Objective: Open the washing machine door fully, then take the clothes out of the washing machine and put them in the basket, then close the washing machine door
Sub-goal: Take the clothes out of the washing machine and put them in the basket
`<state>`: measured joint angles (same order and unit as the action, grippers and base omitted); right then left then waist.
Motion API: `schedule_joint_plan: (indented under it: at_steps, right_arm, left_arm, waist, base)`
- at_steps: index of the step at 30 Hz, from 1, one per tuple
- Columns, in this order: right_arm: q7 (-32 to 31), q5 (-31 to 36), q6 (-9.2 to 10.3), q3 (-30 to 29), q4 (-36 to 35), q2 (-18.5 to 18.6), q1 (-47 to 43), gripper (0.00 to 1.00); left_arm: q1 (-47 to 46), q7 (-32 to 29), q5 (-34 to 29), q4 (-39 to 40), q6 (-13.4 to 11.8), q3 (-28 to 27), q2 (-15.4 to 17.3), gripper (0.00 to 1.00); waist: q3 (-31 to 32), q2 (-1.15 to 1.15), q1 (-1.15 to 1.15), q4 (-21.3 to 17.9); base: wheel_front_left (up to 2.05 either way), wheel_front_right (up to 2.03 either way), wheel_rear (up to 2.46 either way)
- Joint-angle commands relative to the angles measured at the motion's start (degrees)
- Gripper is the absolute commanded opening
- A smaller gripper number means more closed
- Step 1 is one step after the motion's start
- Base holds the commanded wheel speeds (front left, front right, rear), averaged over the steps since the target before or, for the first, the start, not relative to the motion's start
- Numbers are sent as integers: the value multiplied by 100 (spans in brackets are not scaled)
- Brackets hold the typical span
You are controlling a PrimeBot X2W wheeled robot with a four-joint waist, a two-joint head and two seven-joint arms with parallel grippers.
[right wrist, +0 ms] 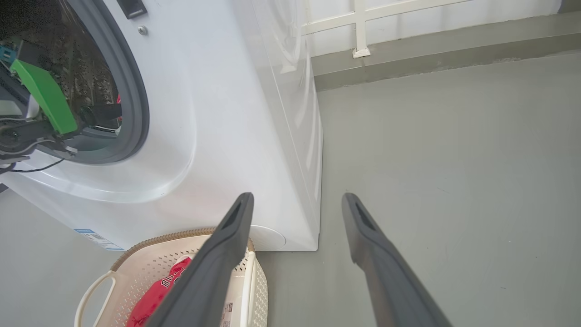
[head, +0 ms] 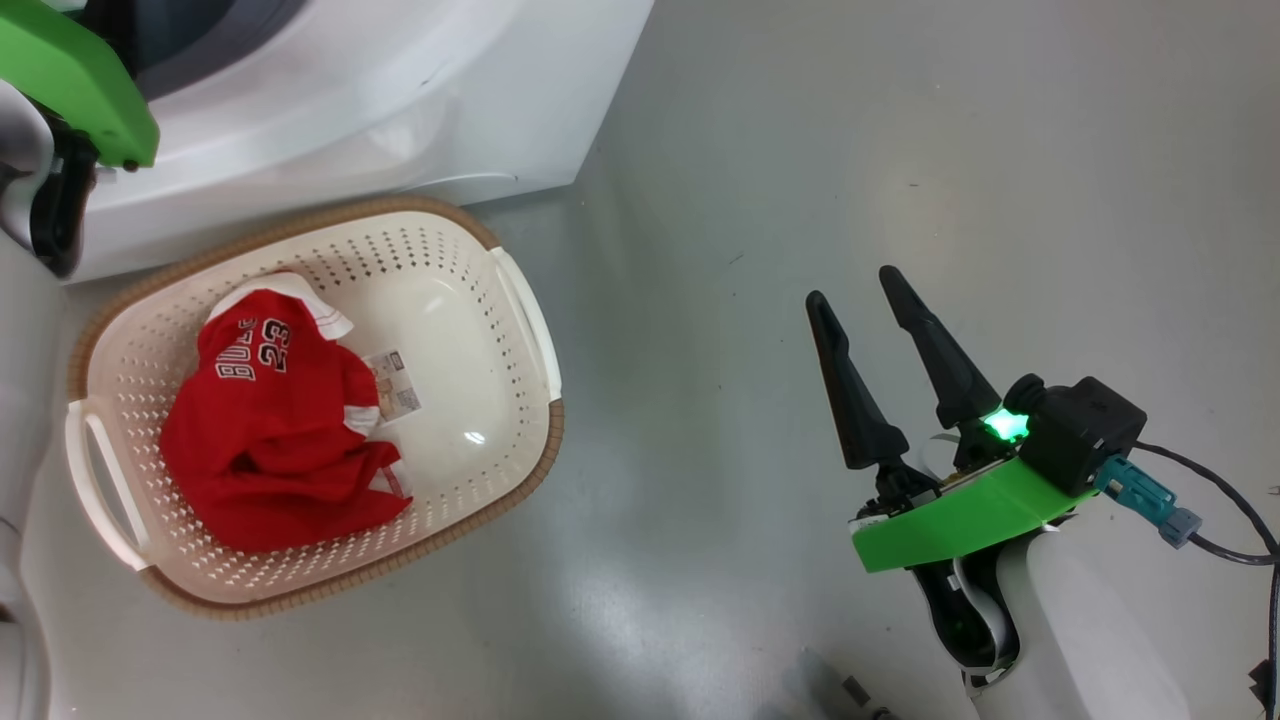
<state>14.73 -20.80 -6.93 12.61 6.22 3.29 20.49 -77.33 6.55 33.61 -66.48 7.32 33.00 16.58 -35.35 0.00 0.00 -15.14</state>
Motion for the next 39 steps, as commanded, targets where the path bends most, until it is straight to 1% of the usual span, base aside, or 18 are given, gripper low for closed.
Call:
schedule_joint_plan:
  at_steps: [1, 7, 8, 9, 10, 11, 12, 15, 18, 22, 28, 30, 35, 39]
  right_arm:
    - [27, -28, -56, 158, -135, -41, -22, 100]
    - [27, -34, -56, 194, -161, -41, -21, 100]
    - [27, -36, -56, 196, -168, -41, -25, 100]
    - [27, -36, -56, 196, -168, -41, -25, 100]
    - [27, -39, -56, 196, -175, -41, -30, 100]
    - [27, -40, -56, 193, -181, -41, -36, 100]
    - [27, -42, -56, 189, -184, -41, -43, 100]
    - [27, -66, -56, 216, -235, -41, -55, 100]
    - [27, -42, -56, 167, -252, -41, -71, 100]
    - [27, 40, -56, 99, -230, -41, -77, 100]
    - [27, 166, -56, 5, -160, -41, -137, 100]
    - [27, 211, -56, -42, -135, -41, -173, 100]
    - [27, 347, -56, -179, -46, -41, -270, 100]
    - [27, 404, -56, -265, 4, -12, -397, 100]
  left_arm:
    - [-175, -9, 105, 60, 17, 23, 251, 100]
    - [-185, -96, 425, 45, 17, 260, 286, 99]
    - [-187, -101, 469, 51, 17, 305, 297, 73]
    - [-187, -101, 469, 51, 17, 305, 297, 73]
    - [-194, -83, 510, 62, 17, 345, 311, 40]
    - [-198, -58, 552, 73, 17, 382, 321, 4]
    - [-198, -46, 595, 86, 17, 425, 327, 0]
    - [-188, 17, 732, 79, 17, 518, 343, 0]
    - [-186, 116, 877, 110, 17, 602, 281, 0]
    - [-98, 436, 999, 120, 17, 723, 219, 0]
    - [178, 816, 1190, 141, 17, 602, 215, 0]
    - [282, 837, 1161, 264, 6, 454, 230, 0]
    - [923, 842, 757, 1230, -199, -300, 302, 0]
    - [1652, 843, 349, 1914, -251, -981, 207, 0]
  waist:
    - [-7, 0, 0, -22]
    - [-7, 0, 0, -87]
    - [-6, 0, 0, -96]
    - [-6, 0, 0, -96]
    - [-5, 0, 0, -103]
    - [-2, 0, 0, -107]
    - [3, 0, 0, -110]
    - [41, 0, 0, -112]
    - [84, 0, 0, -65]
    - [220, 0, 0, 28]
    - [502, 0, 0, 202]
    - [604, 0, 0, 273]
    - [893, 0, 0, 457]
    - [1154, 0, 0, 602]
  base:
    - [0, 0, 0]
    - [0, 0, 0]
    - [0, 0, 0]
    - [0, 0, 0]
    - [0, 0, 0]
    - [0, 0, 0]
    - [0, 0, 0]
    - [0, 0, 0]
    - [0, 0, 0]
    - [0, 0, 0]
    - [0, 0, 0]
    - [0, 0, 0]
    - [0, 0, 0]
    - [0, 0, 0]
